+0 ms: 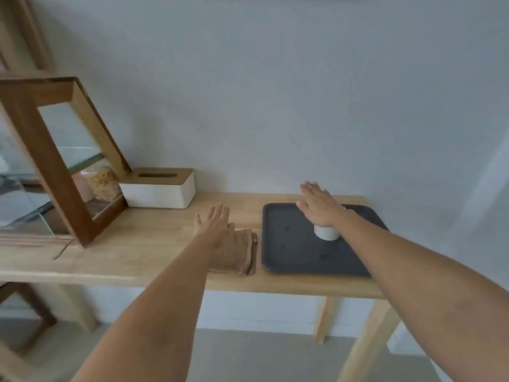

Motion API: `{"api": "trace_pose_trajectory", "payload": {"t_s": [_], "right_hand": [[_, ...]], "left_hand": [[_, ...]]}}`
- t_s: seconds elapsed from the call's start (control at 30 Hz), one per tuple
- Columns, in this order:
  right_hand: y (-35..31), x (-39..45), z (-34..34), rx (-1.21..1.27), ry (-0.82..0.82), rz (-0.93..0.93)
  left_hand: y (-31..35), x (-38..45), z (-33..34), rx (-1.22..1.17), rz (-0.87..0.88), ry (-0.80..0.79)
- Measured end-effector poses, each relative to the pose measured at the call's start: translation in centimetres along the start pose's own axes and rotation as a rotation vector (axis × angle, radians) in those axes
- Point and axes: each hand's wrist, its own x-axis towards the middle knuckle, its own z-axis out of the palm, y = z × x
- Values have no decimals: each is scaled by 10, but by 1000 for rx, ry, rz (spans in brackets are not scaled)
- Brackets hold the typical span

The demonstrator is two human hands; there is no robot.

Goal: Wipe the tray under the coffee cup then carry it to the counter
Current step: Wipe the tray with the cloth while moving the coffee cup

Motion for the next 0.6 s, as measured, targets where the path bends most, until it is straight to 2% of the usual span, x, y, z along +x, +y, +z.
{"api": "trace_pose_trajectory", "payload": {"t_s": [0.33,0.47,0.6], "right_hand": [[-101,8,79,10,-246,-180],[-116,15,108,60,-349,-103],[-124,16,115,108,-297,-72]], "left_hand": [[-50,-30,31,10,-128,-211],[-54,-35,41,-94,-110,-72],[-56,-29,42,-374,-146,41]]}}
